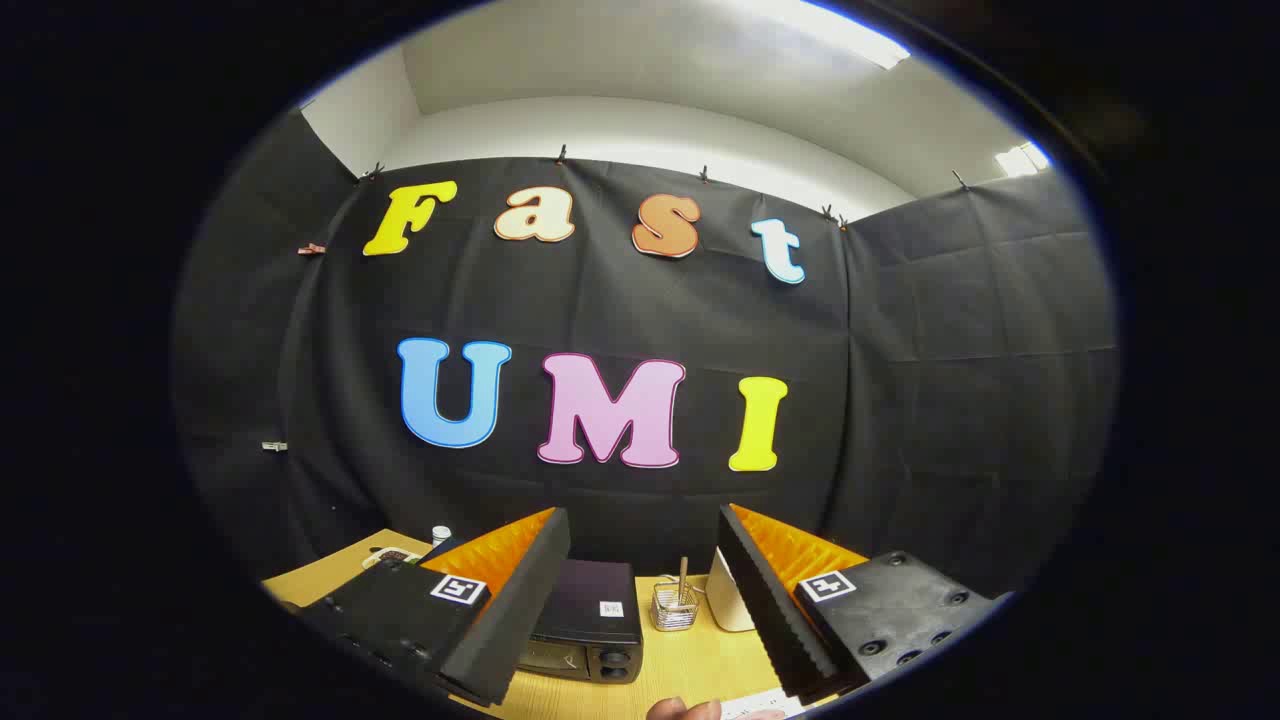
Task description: Open the toaster oven, put the food inside, and close the toaster oven door.
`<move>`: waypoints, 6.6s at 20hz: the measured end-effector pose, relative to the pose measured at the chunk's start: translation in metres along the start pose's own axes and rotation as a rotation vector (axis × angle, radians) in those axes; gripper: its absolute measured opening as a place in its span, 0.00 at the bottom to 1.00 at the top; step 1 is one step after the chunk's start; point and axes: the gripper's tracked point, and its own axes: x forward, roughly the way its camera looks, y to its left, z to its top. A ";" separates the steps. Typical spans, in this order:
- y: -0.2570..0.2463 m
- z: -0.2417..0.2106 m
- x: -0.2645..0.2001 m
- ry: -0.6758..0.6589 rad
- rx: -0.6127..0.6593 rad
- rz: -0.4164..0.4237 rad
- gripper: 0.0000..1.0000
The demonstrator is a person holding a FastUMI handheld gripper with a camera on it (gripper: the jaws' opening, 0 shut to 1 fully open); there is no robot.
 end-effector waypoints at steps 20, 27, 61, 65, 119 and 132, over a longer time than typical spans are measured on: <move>0.026 -0.016 0.002 0.035 0.014 -0.014 0.97; 0.090 -0.036 0.013 0.084 0.054 0.060 0.97; 0.201 -0.276 0.020 0.616 0.067 0.061 0.97; 0.200 -0.289 -0.014 0.668 0.045 0.068 0.97; -0.233 -0.427 -0.097 1.421 0.038 0.215 0.81; -0.234 -0.451 -0.106 1.507 0.307 0.243 0.06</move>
